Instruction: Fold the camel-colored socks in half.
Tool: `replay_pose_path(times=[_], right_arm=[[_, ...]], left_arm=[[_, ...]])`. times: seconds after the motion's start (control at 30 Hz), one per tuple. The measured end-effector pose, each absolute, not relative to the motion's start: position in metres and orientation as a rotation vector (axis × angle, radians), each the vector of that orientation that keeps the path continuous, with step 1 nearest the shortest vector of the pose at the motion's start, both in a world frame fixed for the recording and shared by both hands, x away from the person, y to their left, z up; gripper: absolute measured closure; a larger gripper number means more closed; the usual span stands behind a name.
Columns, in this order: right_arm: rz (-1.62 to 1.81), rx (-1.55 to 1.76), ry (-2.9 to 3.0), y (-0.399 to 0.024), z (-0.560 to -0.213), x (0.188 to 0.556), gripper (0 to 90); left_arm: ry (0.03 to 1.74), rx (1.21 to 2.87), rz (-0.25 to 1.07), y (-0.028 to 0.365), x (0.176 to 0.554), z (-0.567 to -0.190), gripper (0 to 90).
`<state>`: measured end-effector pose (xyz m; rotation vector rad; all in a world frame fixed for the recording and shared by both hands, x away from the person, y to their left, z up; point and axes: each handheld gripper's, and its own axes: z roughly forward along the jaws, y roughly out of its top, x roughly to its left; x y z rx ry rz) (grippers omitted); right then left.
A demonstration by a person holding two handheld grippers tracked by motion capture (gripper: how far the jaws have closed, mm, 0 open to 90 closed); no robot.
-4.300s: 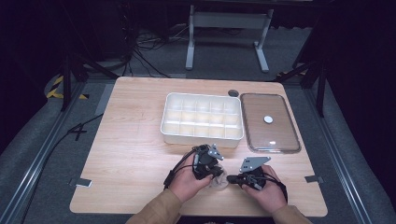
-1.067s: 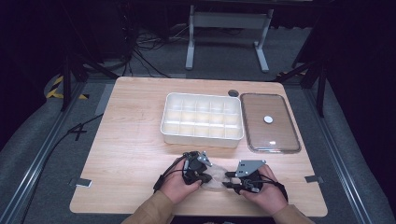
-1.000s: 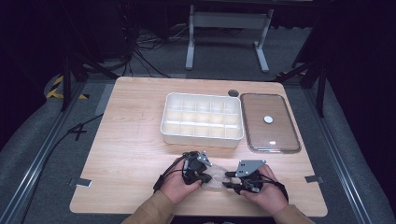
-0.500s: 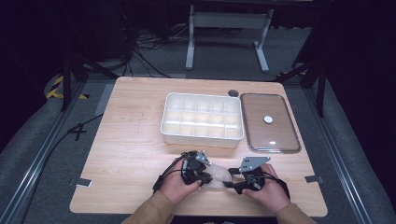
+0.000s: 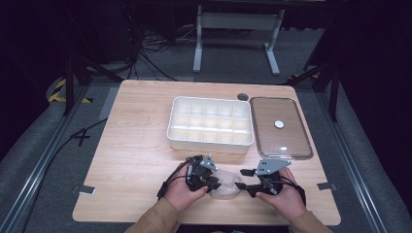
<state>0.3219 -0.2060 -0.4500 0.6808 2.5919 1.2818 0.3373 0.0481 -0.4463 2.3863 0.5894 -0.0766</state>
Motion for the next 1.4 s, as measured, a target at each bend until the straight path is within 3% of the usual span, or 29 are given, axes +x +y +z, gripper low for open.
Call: replay_pose_path(times=[0.07,0.23,0.37,1.4], right_arm=[[1.3,0.668,2.587,-0.203,-0.447,0.319,56.1],[1.307,0.637,2.613,-0.194,-0.452,0.317,58.9],[1.236,0.607,2.665,-0.193,-0.461,0.319,72.0],[1.225,0.605,2.638,-0.191,-0.462,0.317,75.0]], left_arm=[[0.592,2.397,-0.072,0.048,0.337,-0.446,76.3],[0.622,2.405,-0.063,0.051,0.339,-0.447,76.1],[0.664,2.41,-0.051,0.057,0.342,-0.447,76.3],[0.69,2.487,-0.05,0.06,0.346,-0.455,84.4]])
